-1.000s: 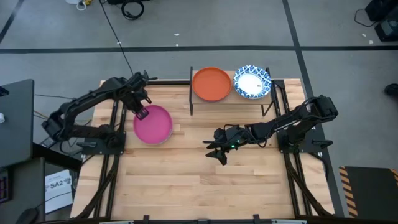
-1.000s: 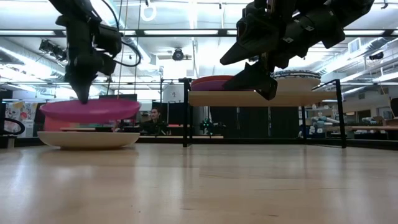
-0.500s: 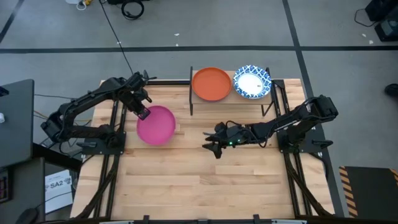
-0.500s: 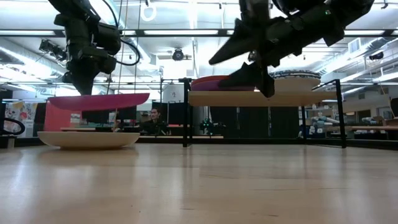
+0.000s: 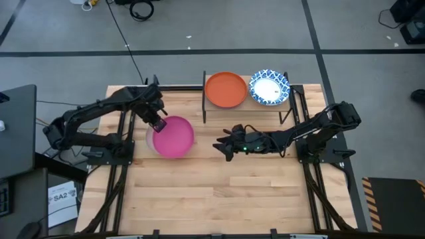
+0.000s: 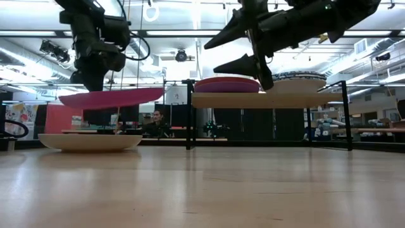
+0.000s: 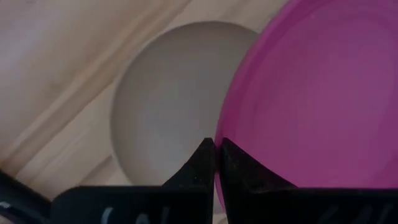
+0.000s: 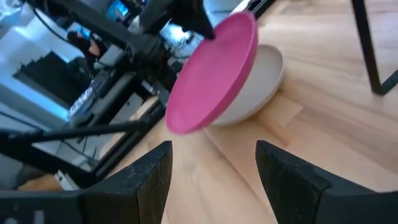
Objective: Place and stack plates onto a shelf
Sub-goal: Stack the pink plate on top of the orange plate on the shelf
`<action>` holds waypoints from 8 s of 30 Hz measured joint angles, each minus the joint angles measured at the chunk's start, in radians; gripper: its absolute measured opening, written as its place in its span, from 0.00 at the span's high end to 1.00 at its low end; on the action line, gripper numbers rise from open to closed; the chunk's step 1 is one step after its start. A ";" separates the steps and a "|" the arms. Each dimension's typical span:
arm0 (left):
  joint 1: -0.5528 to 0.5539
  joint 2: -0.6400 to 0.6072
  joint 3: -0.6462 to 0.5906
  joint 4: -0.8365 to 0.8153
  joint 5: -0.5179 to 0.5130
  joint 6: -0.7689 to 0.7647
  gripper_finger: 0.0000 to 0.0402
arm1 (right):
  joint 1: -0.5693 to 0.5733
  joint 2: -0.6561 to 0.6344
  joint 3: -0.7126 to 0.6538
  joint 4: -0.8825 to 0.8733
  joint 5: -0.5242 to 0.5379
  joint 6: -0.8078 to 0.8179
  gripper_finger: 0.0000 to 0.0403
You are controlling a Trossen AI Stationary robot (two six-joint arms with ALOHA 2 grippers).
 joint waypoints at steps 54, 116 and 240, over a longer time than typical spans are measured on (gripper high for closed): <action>-0.249 0.001 0.000 0.121 -0.021 -0.161 0.97 | 0.012 0.309 0.319 -0.003 0.178 -0.004 0.47; -0.249 0.000 0.000 0.156 -0.017 -0.187 0.93 | -0.046 0.295 0.316 -0.159 0.221 0.050 0.89; -0.253 -0.311 -0.001 -0.089 -0.140 -0.026 0.61 | -0.761 -0.212 0.318 -0.730 -0.101 -0.353 0.91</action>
